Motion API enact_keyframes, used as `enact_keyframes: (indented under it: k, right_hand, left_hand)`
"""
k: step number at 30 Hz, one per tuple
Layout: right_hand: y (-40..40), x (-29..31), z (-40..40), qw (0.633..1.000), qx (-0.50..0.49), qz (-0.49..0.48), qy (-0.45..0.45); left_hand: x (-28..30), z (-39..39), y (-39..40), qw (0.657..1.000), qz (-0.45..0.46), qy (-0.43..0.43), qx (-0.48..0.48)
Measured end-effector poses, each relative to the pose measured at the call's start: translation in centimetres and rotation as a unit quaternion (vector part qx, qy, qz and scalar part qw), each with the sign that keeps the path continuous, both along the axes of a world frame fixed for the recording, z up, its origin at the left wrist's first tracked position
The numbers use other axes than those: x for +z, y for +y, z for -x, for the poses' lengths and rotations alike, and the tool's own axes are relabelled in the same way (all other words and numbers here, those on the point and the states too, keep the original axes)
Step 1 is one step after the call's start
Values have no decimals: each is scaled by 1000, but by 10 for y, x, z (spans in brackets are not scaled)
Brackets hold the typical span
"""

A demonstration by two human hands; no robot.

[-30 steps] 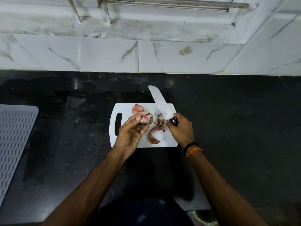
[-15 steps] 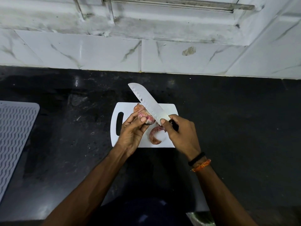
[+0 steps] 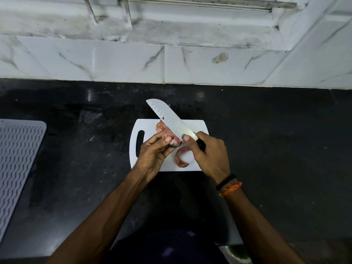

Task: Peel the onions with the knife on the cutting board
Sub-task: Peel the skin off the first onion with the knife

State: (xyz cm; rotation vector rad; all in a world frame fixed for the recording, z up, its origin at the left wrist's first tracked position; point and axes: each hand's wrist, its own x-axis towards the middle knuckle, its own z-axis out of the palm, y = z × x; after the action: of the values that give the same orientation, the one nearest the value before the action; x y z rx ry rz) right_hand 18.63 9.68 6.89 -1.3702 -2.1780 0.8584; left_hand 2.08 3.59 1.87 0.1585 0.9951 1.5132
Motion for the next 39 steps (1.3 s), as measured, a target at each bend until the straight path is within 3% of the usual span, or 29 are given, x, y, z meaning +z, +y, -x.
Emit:
enact_keyframes:
  k: [4,11,17,25,34,39]
  right_hand:
    - [-5,0,9,998,-56,-19,-8]
    - [-4,-10,7,999,-37,-29,24]
    - [1,-12,-3,986,-103,49,121]
    - [8,-14,-15,995,-86,34,41]
    - [9,-16,-12,997,-70,21,15]
    - [7,-12,-8,998,-45,-36,8]
  left_hand:
    - [2,-3,1,1000,8,9,5]
    - [9,-12,2,999,37,-9,32]
    - [10,-11,5,997,13,-66,37]
    - [16,-17,8,994,20,-99,30]
    - [19,-14,6,993,9,-113,38]
    - [25,-15,7,992,25,-120,21]
